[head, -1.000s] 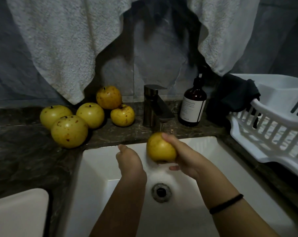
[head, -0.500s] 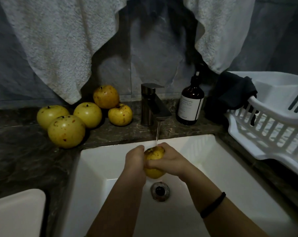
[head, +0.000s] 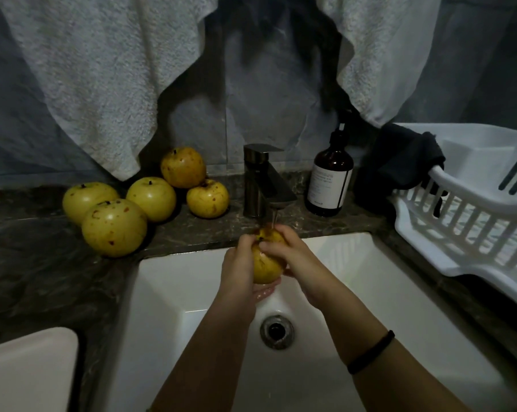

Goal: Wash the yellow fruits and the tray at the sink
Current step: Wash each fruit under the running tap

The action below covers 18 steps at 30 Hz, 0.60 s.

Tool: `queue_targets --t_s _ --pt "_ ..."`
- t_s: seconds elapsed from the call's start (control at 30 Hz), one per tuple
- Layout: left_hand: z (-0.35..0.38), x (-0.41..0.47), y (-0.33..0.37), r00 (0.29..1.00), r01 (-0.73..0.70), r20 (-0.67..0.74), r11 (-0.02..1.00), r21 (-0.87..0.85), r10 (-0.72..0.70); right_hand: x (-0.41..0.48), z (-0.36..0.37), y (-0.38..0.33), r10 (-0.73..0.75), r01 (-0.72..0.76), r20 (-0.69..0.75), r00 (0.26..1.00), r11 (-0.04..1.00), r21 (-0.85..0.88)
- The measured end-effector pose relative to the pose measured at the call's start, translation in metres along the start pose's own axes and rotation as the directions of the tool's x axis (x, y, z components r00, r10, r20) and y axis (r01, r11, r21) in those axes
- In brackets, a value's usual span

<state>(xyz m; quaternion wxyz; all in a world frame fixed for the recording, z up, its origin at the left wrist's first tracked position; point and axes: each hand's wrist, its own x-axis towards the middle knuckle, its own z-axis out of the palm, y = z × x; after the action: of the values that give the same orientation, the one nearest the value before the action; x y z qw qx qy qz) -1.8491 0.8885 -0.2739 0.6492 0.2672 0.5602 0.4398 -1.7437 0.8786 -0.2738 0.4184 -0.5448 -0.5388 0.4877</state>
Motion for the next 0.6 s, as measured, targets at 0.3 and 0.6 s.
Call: queue_targets --t_s 0.3,0.6 --pt "-0.001 -0.006 -0.006 0.979 -0.200 -0.012 0.977 0.076 0.201 0.004 0.005 0.002 -0.026 0.021 -0.118 0.993 0.999 -0.049" --pt "-0.007 -0.002 -0.007 0.975 -0.211 -0.062 0.975 0.070 0.215 0.009 0.013 0.006 -0.116 0.079 -0.182 0.976 0.976 -0.203"
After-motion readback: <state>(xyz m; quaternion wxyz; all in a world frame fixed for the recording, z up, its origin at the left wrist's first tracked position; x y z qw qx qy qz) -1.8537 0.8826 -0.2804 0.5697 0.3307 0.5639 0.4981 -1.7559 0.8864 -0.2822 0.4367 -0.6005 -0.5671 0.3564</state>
